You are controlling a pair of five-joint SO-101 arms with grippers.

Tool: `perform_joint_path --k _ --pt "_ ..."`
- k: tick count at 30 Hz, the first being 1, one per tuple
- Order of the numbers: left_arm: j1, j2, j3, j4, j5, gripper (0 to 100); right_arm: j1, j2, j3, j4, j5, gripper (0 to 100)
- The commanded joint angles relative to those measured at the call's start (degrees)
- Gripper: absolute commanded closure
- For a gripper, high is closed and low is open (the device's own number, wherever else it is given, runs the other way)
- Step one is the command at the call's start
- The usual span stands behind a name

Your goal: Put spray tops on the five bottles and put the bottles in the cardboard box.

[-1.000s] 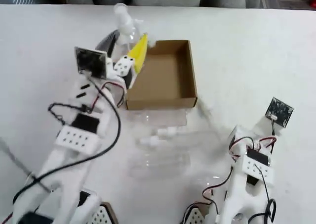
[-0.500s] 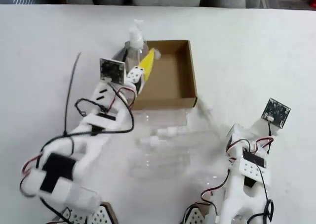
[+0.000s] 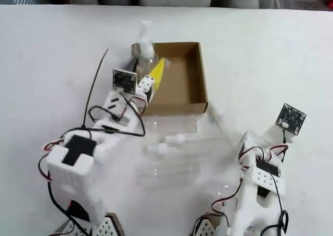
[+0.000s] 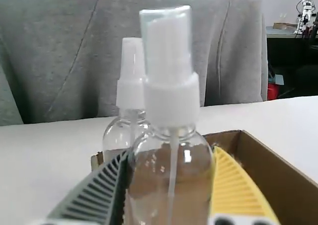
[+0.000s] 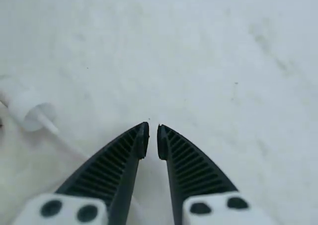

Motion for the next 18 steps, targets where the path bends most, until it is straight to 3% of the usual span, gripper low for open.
perform_joint_path --k 1,12,18 --pt "-0.7 -0.4 -3.1 -1.8 -0.2 98 -0.3 -0.7 -0.4 -1.3 0.6 98.1" --pt "-1.3 0.0 -3.6 -1.2 -0.2 98 -0.3 -0.7 -0.4 -1.1 0.6 98.1" --pt "-3.5 0.1 -7.0 6.7 -0.1 98 -0.3 -0.7 -0.4 -1.1 0.6 98.1"
